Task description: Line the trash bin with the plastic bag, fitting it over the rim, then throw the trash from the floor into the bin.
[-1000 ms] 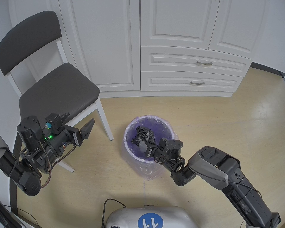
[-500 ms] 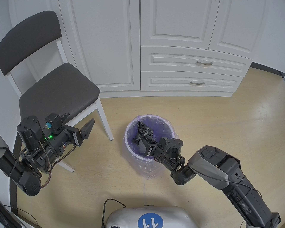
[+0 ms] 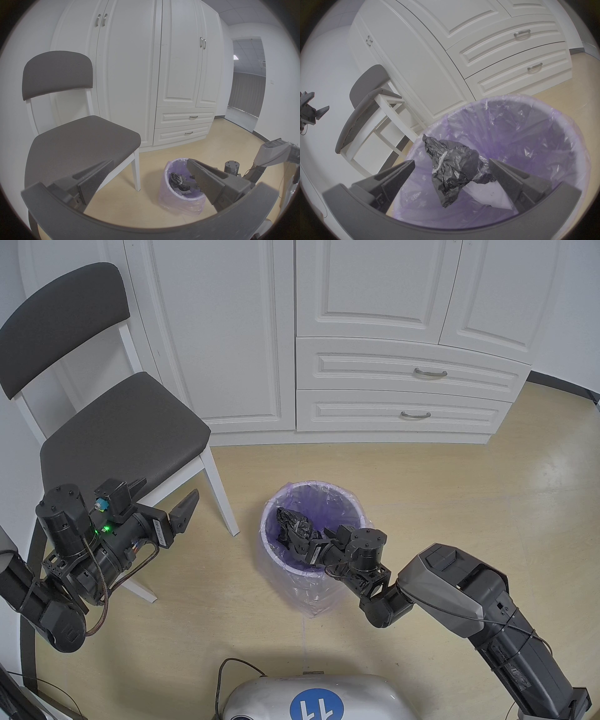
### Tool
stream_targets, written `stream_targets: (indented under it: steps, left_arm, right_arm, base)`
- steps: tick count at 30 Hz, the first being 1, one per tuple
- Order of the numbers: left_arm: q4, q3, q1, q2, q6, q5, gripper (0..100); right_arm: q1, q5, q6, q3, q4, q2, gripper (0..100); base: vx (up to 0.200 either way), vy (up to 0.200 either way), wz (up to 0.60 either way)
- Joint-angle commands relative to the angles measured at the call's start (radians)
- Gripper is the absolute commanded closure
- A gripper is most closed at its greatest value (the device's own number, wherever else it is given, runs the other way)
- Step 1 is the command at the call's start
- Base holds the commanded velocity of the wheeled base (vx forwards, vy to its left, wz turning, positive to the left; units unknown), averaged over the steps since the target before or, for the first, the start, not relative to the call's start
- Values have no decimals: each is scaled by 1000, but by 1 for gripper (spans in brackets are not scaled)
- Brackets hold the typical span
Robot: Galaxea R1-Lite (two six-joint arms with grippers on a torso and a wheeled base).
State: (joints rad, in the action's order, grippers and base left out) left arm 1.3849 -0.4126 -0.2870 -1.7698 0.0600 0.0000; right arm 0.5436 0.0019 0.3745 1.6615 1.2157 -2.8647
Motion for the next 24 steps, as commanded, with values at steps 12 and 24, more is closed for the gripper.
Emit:
stream_targets:
  steps: [12,24]
  left_arm:
    - [0,8,0,15,0,0,0]
    - [2,9,-14,35,0,0,0]
  right_arm:
    - [-14,12,-2,-204,1,234,0]
    - [-59,12,0,-374,4,407,0]
  base:
    - [0,0,0]
    - [0,0,0]
